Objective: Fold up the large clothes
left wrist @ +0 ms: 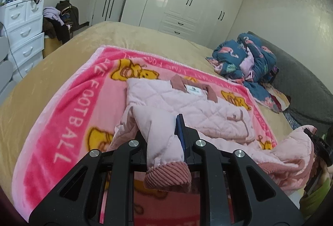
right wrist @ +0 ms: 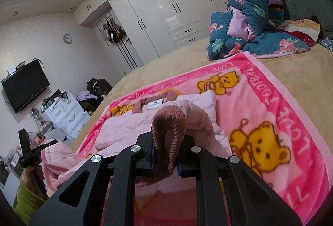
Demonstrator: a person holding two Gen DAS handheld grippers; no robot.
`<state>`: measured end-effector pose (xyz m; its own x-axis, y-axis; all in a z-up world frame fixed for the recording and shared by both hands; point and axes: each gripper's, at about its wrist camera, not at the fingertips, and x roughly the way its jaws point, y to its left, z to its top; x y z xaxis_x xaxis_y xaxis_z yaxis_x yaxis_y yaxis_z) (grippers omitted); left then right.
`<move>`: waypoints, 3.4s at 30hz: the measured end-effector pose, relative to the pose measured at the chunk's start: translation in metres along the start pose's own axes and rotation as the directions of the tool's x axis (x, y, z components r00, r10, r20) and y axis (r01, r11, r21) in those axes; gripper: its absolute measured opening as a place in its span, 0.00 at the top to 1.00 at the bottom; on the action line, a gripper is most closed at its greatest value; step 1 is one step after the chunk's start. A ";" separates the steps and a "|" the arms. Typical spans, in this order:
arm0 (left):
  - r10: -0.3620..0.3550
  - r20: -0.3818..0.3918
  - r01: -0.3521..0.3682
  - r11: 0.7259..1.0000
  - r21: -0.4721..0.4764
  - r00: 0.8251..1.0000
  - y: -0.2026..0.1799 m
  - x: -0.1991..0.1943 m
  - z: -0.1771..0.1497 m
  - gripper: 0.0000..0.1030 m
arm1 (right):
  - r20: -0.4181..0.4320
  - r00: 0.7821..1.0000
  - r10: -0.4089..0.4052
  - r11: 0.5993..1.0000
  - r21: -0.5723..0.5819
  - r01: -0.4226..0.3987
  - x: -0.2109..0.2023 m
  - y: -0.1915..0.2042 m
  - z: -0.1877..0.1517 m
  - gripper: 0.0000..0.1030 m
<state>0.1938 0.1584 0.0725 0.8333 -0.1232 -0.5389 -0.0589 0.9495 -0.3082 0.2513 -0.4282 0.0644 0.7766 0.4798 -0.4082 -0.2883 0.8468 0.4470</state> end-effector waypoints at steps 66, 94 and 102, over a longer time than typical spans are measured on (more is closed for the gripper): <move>0.054 -0.015 -0.054 0.998 -0.013 0.998 0.037 0.144 0.058 0.86 | 0.034 0.978 -0.207 0.975 -0.071 0.209 0.172 -0.013 0.073 0.86; 0.059 -0.066 -0.062 0.997 -0.043 0.996 0.047 0.186 0.045 0.84 | -0.109 0.994 -0.027 0.979 0.200 0.048 0.222 -0.053 0.063 0.08; 0.066 -0.065 -0.069 0.997 -0.040 0.996 0.045 0.183 0.049 0.81 | -0.184 0.965 -0.185 0.980 0.044 0.196 0.196 -0.040 0.004 0.07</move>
<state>0.3704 0.1922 -0.0018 0.7903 -0.0785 -0.6077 -0.1382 0.9434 -0.3016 0.4174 -0.3690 -0.0310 0.7001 0.3488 -0.6231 -0.1052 0.9135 0.3931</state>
